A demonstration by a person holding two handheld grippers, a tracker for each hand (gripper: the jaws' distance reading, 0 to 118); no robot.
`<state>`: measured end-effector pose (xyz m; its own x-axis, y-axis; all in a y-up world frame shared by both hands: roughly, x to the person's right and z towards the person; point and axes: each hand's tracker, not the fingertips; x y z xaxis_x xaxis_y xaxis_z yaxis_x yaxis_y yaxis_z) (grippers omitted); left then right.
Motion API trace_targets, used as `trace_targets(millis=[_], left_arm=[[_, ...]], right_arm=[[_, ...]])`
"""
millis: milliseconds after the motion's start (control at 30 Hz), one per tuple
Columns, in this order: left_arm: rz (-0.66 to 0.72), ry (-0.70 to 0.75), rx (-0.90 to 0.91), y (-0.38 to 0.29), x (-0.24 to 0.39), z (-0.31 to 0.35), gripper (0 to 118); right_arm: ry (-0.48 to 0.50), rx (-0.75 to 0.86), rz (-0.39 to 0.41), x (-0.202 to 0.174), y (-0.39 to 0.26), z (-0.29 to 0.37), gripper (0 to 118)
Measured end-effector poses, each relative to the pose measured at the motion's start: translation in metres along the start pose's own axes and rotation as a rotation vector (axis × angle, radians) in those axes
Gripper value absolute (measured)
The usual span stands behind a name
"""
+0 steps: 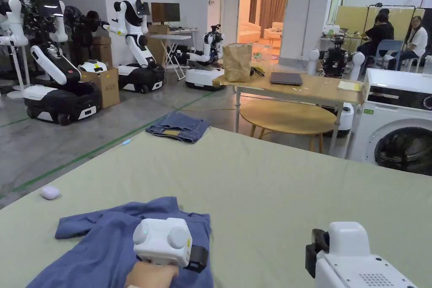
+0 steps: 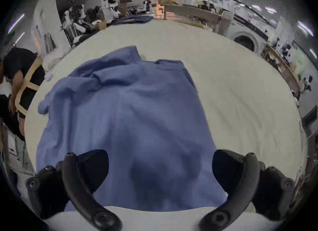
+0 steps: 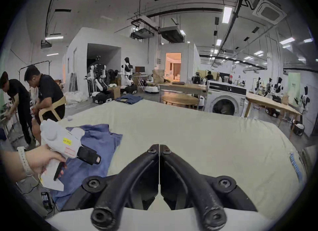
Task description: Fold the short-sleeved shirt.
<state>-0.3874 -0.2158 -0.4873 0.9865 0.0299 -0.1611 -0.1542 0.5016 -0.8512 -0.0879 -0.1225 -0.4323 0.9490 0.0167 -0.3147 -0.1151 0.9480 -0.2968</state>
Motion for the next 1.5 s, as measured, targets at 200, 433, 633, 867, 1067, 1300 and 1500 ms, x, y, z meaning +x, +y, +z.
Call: trace_targets(millis=[200, 433, 633, 867, 1067, 1300, 1500], left_arm=[[-0.058, 0.065, -0.063, 0.014, -0.009, -0.038, 77], [-0.078, 0.040, -0.029, 0.002, -0.001, 0.013, 0], [-0.145, -0.129, 0.126, 0.034, 0.063, 0.057, 0], [-0.281, -0.432, 0.263, 0.041, 0.220, 0.129, 0], [-0.442, -0.648, 0.245, 0.005, 0.376, 0.142, 0], [-0.644, -0.484, 0.085, -0.065, 0.497, 0.052, 0], [-0.628, -0.385, -0.009, -0.093, 0.510, -0.002, 0]], right_arm=[[-0.018, -0.018, -0.022, 0.012, -0.006, 0.002, 0], [-0.037, -0.010, -0.034, 0.031, -0.005, 0.016, 0], [-0.101, 0.012, -0.051, 0.070, 0.003, 0.049, 0], [-0.243, 0.064, -0.061, 0.144, 0.014, 0.125, 0], [-0.416, 0.066, -0.058, 0.217, 0.004, 0.193, 0], [-0.540, -0.001, -0.130, 0.286, -0.032, 0.235, 0], [-0.549, -0.049, -0.160, 0.315, -0.055, 0.244, 0]])
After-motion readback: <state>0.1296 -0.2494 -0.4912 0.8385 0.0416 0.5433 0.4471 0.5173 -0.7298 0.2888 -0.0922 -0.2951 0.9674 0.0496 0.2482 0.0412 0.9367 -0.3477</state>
